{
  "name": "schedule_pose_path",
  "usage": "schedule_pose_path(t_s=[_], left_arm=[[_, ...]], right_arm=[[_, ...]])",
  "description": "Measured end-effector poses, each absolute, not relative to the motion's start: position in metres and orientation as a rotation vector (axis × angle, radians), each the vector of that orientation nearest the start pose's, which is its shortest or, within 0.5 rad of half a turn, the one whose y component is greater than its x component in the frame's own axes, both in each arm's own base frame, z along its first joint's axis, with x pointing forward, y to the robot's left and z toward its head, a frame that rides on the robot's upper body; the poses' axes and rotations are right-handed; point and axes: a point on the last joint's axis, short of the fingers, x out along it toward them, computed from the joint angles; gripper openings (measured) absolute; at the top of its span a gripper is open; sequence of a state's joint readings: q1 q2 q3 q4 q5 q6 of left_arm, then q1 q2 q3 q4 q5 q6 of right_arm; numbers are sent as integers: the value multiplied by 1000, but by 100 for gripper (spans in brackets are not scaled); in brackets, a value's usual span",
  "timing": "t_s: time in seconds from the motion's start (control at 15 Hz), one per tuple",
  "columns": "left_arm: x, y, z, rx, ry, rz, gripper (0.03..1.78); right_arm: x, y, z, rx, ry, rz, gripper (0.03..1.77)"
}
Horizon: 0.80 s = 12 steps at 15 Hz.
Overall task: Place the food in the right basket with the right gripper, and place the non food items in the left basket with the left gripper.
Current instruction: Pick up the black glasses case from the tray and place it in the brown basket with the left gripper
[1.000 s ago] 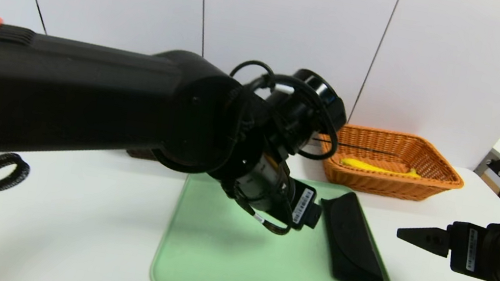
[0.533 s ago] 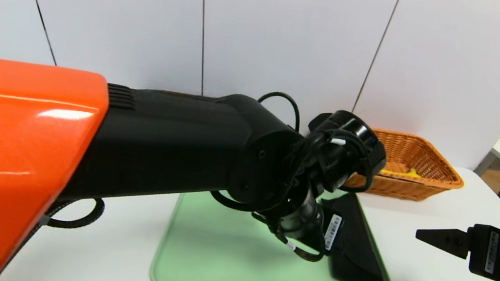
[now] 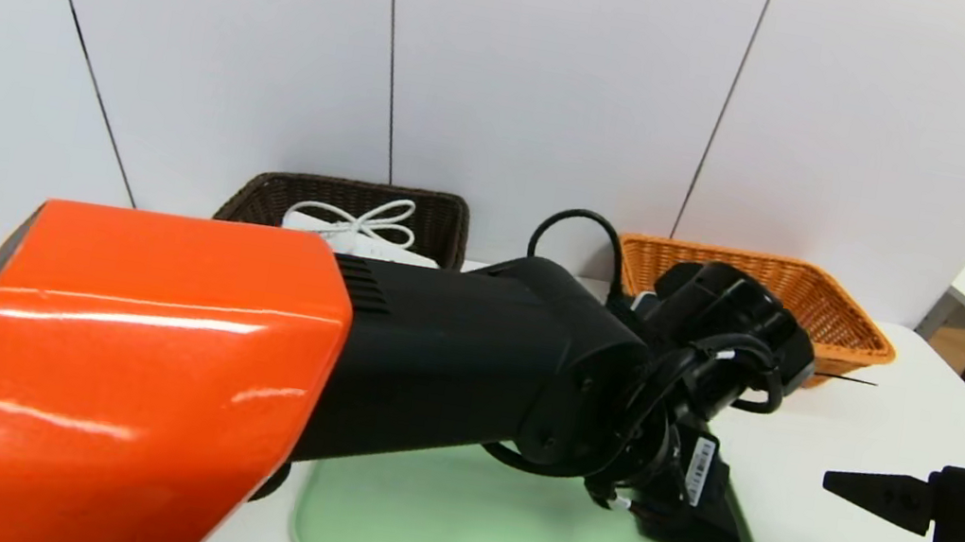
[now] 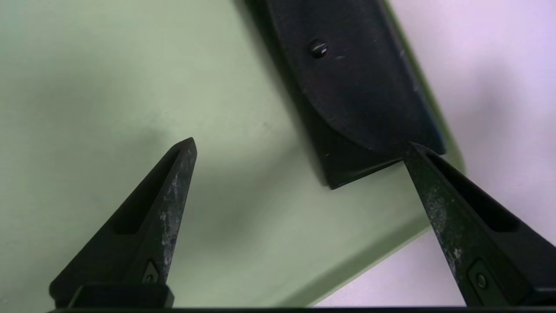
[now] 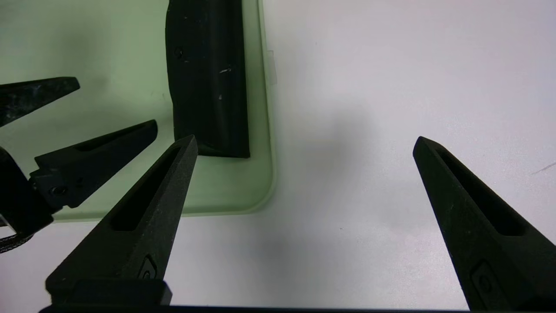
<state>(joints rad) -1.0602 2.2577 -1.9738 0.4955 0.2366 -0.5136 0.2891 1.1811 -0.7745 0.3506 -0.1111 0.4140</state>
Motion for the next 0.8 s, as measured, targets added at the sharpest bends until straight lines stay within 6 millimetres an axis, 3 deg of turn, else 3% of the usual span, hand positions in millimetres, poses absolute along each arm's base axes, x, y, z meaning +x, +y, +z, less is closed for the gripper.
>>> schedule_pose_path(t_s=[0.4, 0.8], left_arm=[[226, -415, 169, -34, 728, -645, 169], [232, -431, 153, 24, 642, -703, 169]], right_arm=[[142, 39, 207, 245, 761, 11, 171], [141, 39, 207, 243, 759, 13, 171]])
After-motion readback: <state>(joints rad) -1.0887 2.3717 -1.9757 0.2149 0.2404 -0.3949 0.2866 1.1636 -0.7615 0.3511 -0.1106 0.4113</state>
